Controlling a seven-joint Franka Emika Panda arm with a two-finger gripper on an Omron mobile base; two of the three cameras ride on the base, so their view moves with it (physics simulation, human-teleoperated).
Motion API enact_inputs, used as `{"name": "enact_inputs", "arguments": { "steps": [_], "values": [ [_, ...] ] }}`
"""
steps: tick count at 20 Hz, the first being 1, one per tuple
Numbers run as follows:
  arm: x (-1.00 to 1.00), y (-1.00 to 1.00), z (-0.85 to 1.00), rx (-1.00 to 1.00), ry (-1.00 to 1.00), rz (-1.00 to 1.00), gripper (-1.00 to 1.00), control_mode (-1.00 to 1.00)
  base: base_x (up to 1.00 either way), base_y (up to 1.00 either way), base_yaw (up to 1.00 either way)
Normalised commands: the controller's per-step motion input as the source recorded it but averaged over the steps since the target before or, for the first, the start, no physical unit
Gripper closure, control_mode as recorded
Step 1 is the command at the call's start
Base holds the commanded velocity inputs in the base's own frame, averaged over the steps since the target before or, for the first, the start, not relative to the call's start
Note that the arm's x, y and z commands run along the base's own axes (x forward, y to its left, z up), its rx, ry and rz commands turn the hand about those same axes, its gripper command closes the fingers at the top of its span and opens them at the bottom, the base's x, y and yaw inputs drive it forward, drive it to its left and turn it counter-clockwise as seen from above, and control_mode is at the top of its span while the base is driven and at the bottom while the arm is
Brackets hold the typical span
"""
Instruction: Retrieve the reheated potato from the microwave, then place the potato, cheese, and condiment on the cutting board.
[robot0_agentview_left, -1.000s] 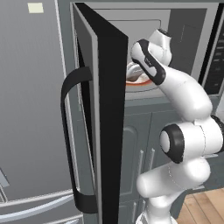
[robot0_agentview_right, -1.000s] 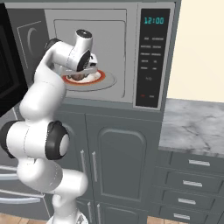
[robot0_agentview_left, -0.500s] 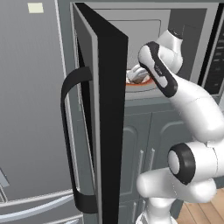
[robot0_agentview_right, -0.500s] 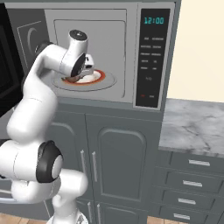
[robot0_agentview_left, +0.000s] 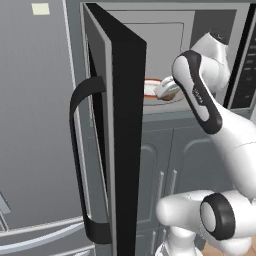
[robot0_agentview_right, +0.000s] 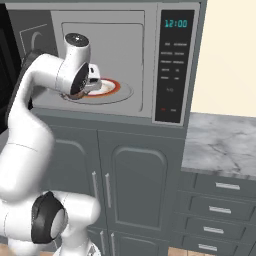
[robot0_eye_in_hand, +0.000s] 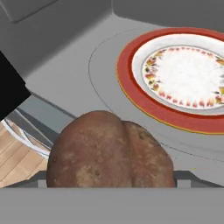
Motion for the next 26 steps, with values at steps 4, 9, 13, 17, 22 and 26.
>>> {"name": "enact_inputs", "arguments": {
  "steps": [4,9,13,17,22,26],
  "values": [
    [-0.87,-0.15,0.00,0.00,-0.03,-0.18,1.00,-1.00,0.00,0.00,0.00],
    [-0.78,-0.16,0.00,0.00,0.00,-0.20,1.00,-1.00,0.00,0.00,0.00],
    [-0.58,-0.08,-0.07,0.00,0.00,-0.30,1.00,-1.00,0.00,0.00,0.00],
    [-0.41,-0.02,-0.13,-0.01,0.09,-0.44,1.00,-1.00,0.00,0.00,0.00],
    [-0.28,-0.11,-0.18,0.01,0.13,-0.32,1.00,-1.00,0.00,0.00,0.00],
    [-0.17,-0.12,-0.24,0.06,0.08,-0.07,1.00,-1.00,0.00,0.00,0.00]
  ]
}}
